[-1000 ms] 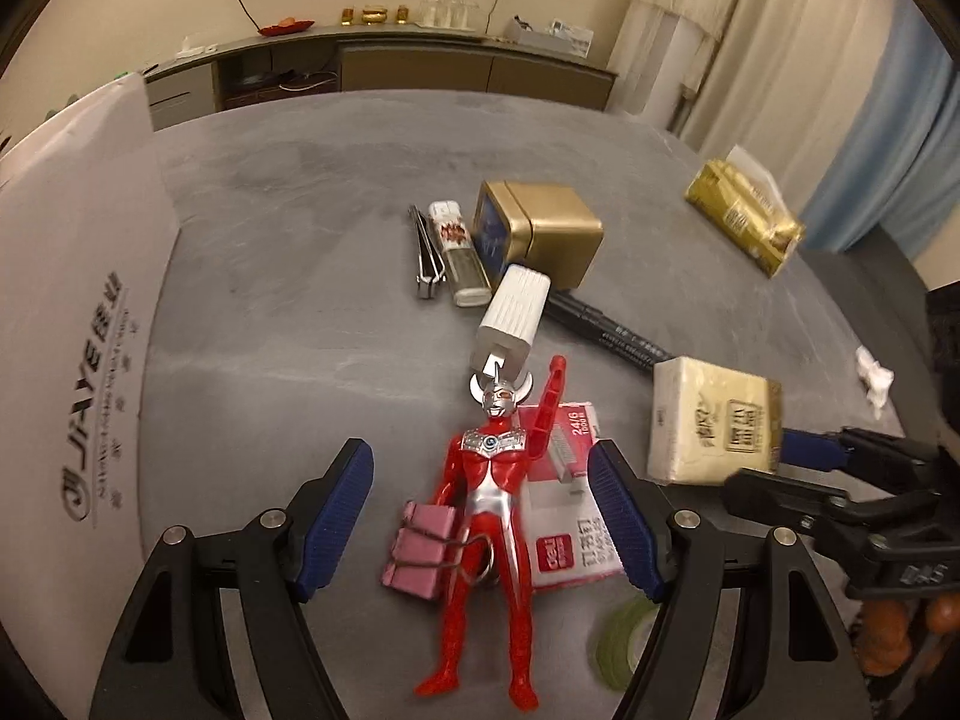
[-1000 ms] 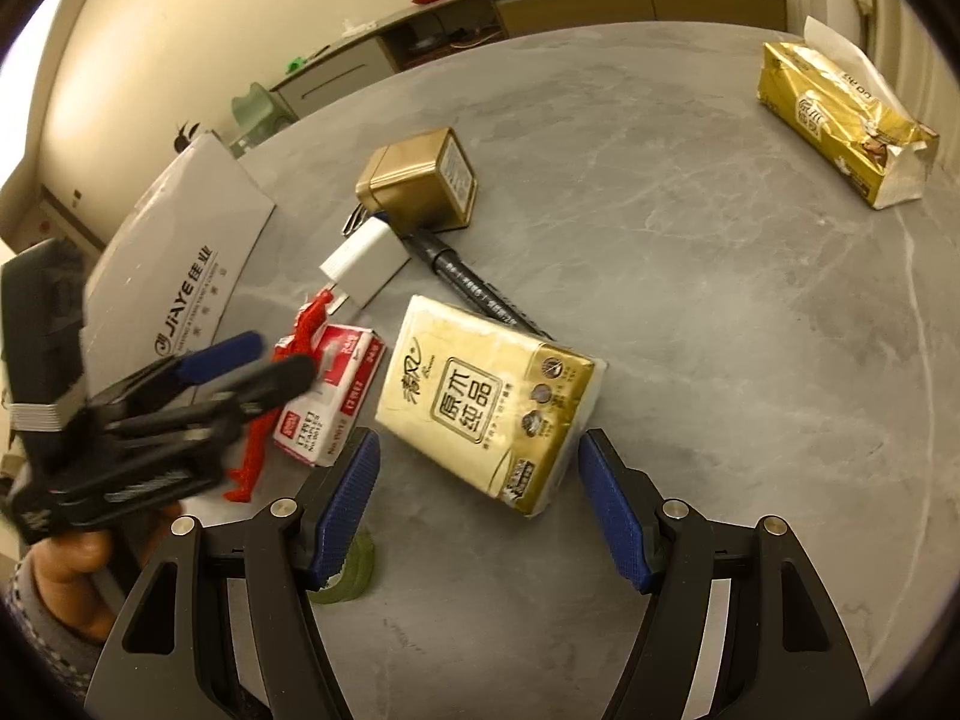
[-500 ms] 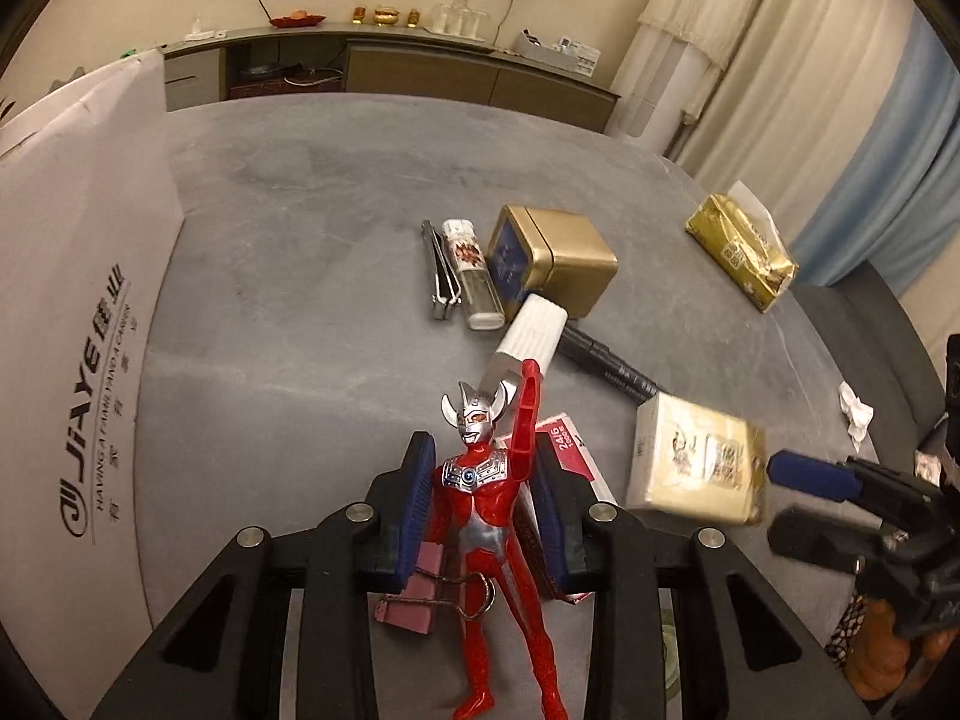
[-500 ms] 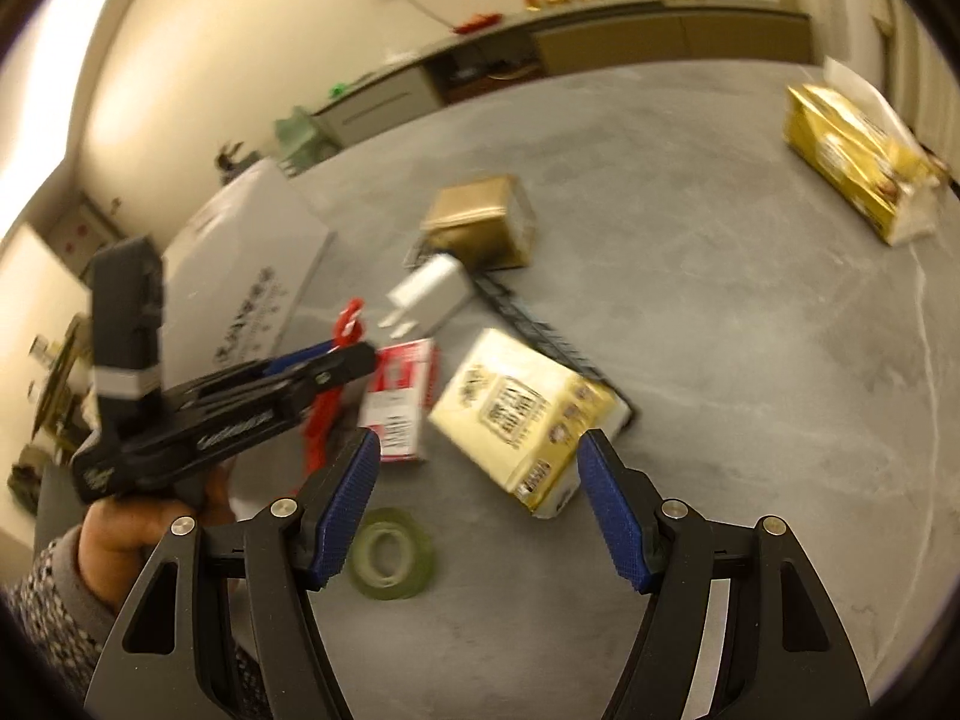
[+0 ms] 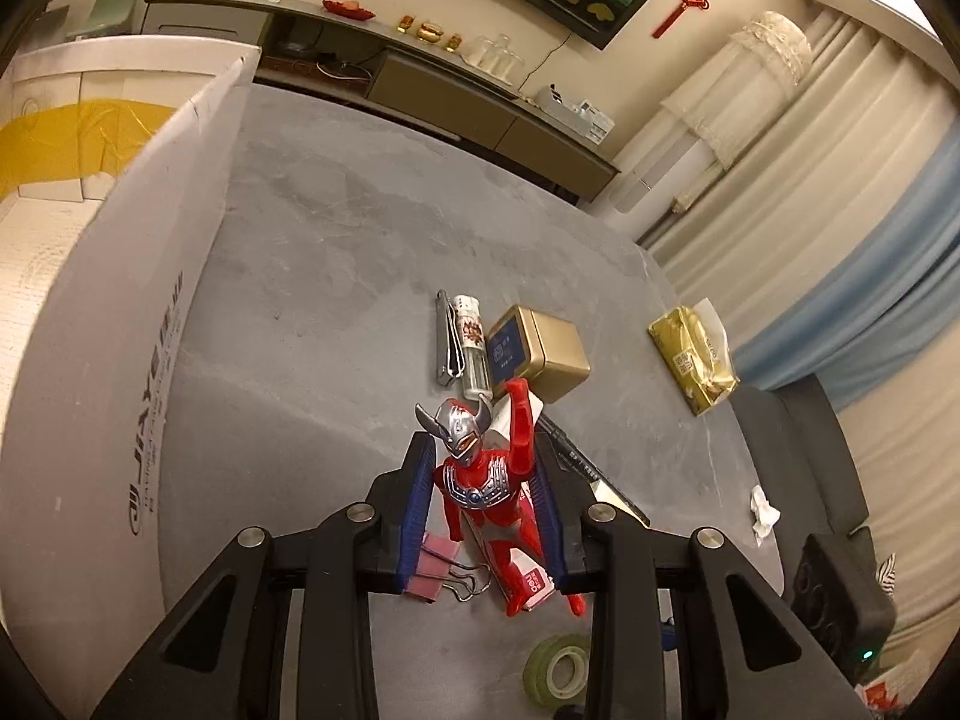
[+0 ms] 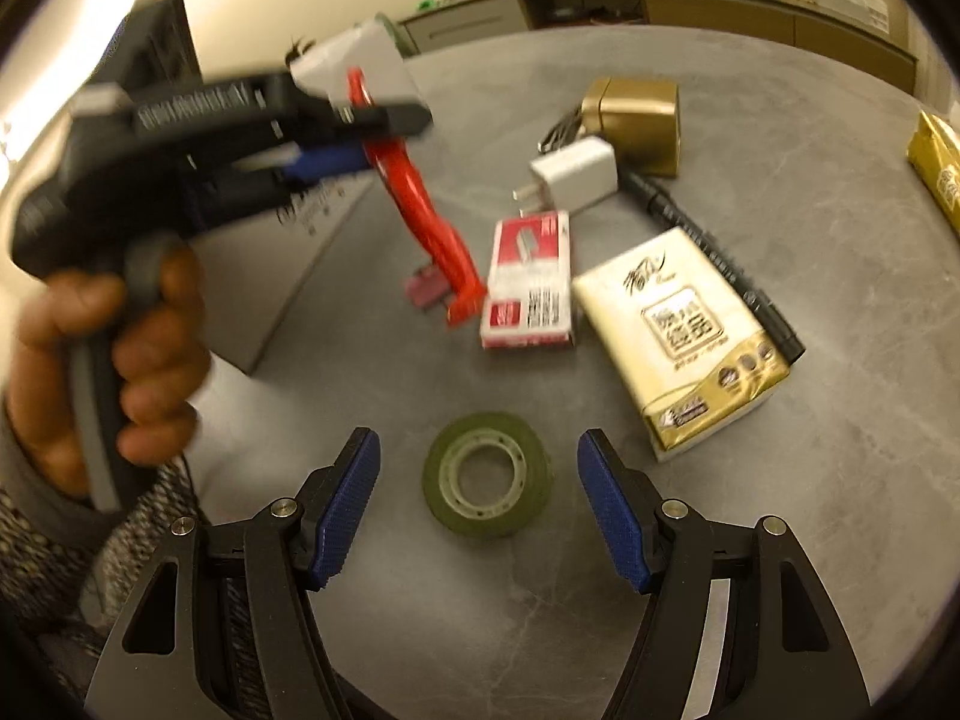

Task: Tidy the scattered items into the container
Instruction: 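Lift the red figure with the left tool while the right tool grasps the green tape roll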

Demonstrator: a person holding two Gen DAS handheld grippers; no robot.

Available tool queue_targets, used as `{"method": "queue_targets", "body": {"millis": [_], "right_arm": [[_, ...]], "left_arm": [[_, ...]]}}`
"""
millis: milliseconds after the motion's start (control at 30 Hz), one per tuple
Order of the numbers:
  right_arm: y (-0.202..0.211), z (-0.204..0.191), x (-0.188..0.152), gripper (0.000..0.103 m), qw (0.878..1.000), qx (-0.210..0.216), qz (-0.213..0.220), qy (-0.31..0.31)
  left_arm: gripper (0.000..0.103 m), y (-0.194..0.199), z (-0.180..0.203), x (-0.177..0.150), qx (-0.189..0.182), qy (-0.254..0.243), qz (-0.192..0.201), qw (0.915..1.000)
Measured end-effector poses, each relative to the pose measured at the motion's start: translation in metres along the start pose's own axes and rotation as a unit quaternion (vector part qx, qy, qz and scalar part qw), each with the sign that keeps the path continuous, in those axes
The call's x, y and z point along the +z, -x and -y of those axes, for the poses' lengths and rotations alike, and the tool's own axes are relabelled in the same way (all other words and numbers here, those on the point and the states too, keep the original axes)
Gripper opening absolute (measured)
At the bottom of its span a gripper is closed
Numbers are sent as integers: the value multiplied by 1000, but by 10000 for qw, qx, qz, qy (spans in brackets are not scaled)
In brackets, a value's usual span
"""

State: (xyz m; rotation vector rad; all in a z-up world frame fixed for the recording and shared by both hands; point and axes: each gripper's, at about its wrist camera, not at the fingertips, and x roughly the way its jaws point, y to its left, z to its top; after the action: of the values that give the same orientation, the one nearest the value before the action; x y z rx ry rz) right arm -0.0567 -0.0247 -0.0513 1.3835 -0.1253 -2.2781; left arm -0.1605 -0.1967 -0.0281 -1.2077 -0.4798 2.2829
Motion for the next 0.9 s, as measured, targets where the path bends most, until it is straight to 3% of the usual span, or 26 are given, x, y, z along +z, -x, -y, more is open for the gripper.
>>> {"method": "queue_targets", "body": {"millis": [300, 433, 500, 600, 733, 900], "right_arm": [[-1, -9, -5, 71, 9988, -307, 42, 373], [1, -4, -5, 48, 9987, -403, 81, 313], [0, -2, -3, 46, 9989, -375, 90, 248], [0, -5, -3, 46, 9989, -355, 100, 287], [8, -16, -8, 62, 9973, -406, 259, 556], [-3, -26, -16, 65, 9907, -942, 131, 969]], "left_arm": [[33, 7, 5, 3, 64, -158, 160, 9997], [33, 15, 13, 7, 74, -309, 292, 9991], [33, 18, 16, 8, 81, -357, 331, 9988], [33, 24, 17, 7, 50, -349, 364, 9987], [33, 37, 19, 6, 67, -385, 474, 9981], [33, 53, 21, 2, 143, -494, 607, 9968]]}}
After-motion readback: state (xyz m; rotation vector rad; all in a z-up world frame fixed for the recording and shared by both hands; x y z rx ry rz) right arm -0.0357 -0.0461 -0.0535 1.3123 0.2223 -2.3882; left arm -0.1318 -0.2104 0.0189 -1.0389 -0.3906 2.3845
